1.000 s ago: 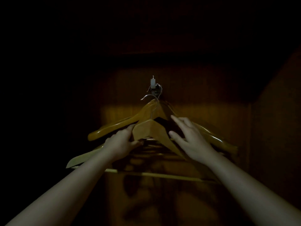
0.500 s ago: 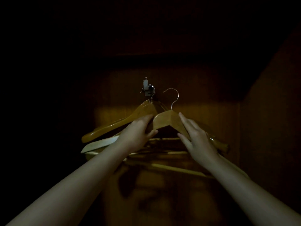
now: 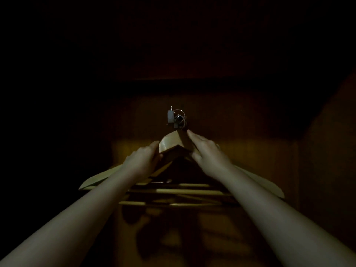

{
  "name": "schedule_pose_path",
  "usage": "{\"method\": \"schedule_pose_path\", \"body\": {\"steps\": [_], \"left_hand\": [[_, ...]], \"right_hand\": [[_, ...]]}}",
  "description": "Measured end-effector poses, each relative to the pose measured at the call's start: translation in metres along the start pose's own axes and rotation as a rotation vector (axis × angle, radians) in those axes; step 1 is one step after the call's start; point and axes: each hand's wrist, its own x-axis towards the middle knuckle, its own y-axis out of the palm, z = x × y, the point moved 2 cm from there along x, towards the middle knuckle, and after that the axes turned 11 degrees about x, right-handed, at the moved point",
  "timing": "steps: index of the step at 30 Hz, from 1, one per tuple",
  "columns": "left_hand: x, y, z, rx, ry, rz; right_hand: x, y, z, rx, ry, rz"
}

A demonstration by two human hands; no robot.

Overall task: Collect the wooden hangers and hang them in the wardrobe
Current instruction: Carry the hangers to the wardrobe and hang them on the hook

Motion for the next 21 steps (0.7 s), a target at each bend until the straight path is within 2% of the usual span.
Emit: {"method": "schedule_pose_path", "body": {"steps": [7, 10, 14, 18, 21], "left_hand": [[-0.010, 0.026, 0.007, -0.090, -0.019, -0.006], [-0.010, 0.034, 0.006, -0.049, -0.020, -0.052], [-0.015, 0.044, 0.004, 0.049, -0.062, -0.171], [-0.013, 0.050, 0.000, 0.107, -0.156, -0.129], [-0.024, 0.048, -0.004, 0.090, -0.130, -0.167]], "right_hand": [[-0.009, 0.014, -0.002, -0.039, -0.025, -0.015], [-0.017, 0.016, 0.001, -0.067, -0.019, -0.045], [-0.027, 0.019, 0.003, -0.226, -0.018, -0.080], [-0.032, 0.024, 0.004, -0.326, -0.017, -0.086], [-0.037, 0.021, 0.009, -0.337, -0.040, -0.130]]}}
